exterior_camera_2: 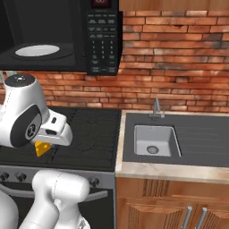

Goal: Pick the cheese from the counter and place it in the microwave. Then turn on the microwave.

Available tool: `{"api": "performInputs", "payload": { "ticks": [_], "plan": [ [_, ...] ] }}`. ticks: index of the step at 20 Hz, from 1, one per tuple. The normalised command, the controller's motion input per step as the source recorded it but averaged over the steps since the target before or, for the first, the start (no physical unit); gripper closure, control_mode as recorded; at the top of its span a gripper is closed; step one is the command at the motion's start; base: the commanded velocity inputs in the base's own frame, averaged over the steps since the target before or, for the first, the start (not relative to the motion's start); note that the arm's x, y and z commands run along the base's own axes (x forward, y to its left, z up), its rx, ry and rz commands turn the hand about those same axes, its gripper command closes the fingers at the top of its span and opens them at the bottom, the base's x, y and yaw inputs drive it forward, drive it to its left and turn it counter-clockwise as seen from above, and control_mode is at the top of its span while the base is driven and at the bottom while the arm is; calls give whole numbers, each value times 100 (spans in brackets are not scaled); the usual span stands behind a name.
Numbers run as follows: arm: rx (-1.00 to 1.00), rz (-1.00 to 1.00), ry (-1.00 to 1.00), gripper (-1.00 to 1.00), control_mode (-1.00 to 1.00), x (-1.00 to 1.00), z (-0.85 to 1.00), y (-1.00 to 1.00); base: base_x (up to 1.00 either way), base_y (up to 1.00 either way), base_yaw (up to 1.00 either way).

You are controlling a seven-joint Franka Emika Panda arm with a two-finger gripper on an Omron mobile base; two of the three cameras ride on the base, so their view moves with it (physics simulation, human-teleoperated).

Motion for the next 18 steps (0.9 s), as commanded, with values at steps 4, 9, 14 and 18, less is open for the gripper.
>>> {"api": "performInputs", "payload": {
  "ticks": [4, 9, 14, 18],
  "plan": [
    [0, 0, 0, 100, 100, 0, 0, 0, 21, 45, 0],
    [-2, 0, 0, 100, -100, 3, 7, 20, 8, 32, 0],
    [-5, 0, -2, 100, -100, -1, 49, 59, 0, 0, 0],
    [-5, 0, -5, 100, -100, -3, 69, 73, 0, 0, 0]
  ]
}}
